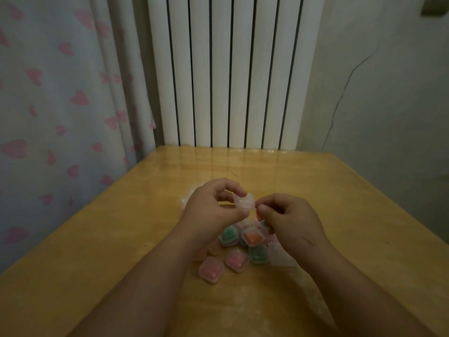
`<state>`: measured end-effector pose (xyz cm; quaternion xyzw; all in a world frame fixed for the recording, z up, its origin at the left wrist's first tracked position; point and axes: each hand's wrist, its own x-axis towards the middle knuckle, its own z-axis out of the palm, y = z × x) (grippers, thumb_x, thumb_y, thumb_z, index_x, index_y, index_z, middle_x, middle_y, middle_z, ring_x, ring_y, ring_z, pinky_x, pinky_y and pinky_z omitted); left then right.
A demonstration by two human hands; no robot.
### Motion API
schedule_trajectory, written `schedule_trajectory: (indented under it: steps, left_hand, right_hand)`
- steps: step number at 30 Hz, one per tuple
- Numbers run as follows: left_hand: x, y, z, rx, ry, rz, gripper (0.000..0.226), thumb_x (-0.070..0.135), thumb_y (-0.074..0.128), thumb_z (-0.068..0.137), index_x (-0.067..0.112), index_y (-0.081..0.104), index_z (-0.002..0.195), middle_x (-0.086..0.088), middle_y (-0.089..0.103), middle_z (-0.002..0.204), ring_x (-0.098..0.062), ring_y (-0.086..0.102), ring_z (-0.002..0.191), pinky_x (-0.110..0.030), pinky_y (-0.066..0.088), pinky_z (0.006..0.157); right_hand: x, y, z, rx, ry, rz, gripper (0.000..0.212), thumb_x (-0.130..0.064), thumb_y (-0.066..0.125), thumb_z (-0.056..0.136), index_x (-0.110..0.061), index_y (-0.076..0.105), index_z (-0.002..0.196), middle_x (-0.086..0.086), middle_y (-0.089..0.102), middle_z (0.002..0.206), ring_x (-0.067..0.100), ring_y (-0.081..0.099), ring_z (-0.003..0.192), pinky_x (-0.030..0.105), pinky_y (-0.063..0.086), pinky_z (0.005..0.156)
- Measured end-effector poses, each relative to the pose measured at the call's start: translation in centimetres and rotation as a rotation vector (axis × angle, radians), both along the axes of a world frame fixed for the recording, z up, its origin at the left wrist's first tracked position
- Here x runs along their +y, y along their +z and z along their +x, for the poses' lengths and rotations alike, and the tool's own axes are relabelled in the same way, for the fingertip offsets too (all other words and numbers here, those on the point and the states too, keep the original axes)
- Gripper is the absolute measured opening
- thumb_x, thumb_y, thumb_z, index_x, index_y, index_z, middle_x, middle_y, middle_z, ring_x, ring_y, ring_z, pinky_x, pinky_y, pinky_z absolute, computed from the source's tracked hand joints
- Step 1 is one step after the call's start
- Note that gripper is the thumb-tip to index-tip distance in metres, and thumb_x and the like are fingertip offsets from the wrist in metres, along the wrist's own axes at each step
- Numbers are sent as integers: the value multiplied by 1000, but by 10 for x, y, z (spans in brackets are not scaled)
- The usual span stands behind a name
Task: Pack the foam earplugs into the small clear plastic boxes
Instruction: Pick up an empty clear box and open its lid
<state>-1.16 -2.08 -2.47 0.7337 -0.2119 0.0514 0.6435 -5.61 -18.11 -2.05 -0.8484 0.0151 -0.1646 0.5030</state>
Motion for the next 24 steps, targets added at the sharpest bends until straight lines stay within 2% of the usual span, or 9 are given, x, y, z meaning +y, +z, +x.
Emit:
schedule_trajectory:
  steps: [4, 7, 11, 16, 18, 21, 24]
  left_hand:
    - [0, 0, 1, -36, 50, 5, 32, 0, 82, 71, 26, 68, 82, 4, 70, 104, -10, 69, 96, -35, 60, 82]
    - [-1, -1, 0, -64, 97, 70, 33, 6, 84, 70, 30, 66, 84, 2, 69, 101, -5, 70, 88, -36, 61, 80]
    - [-1, -5, 1, -101, 82, 127, 31, 13, 83, 71, 34, 65, 84, 4, 68, 99, -7, 69, 91, -35, 61, 81]
    - [-1, -6, 1, -184, 114, 197, 24, 21, 80, 76, 33, 65, 89, 10, 68, 100, 3, 66, 93, -28, 60, 81]
    - [-1, -6, 0, -245, 126, 225, 30, 19, 80, 77, 32, 66, 100, 14, 67, 101, 3, 64, 96, -25, 58, 83]
    - [-3, -5, -2, -276, 129, 258, 57, 19, 80, 77, 35, 58, 127, 18, 63, 107, 4, 62, 100, -18, 56, 85]
    - [-4, -5, -4, -305, 127, 271, 72, 20, 82, 76, 38, 50, 137, 20, 61, 106, 6, 60, 100, -12, 54, 83]
  right_hand:
    - [2, 2, -3, 105, 79, 166, 16, -22, 63, 92, -20, 77, 83, 10, 72, 78, 9, 61, 58, 31, 56, 60]
    - [3, 1, -4, 149, 126, 259, 14, -21, 65, 91, -19, 78, 85, 9, 69, 74, 11, 60, 59, 29, 53, 60]
    - [2, 0, -3, 156, 115, 263, 14, -20, 65, 90, -17, 78, 84, 0, 64, 63, 8, 58, 54, 26, 51, 57]
    - [2, 0, -3, 147, 108, 314, 13, -19, 67, 89, -11, 76, 86, 6, 62, 67, 10, 56, 54, 27, 50, 55]
    - [2, -1, -2, 155, 112, 304, 12, -19, 66, 90, -13, 76, 88, 5, 62, 67, 11, 56, 56, 27, 49, 56]
    - [3, -2, 0, 180, 124, 301, 13, -17, 64, 91, -14, 76, 88, 5, 62, 68, 13, 54, 58, 30, 46, 57]
    - [4, -1, -1, 213, 132, 358, 13, -12, 63, 91, -9, 76, 89, 9, 61, 72, 14, 54, 60, 28, 45, 55]
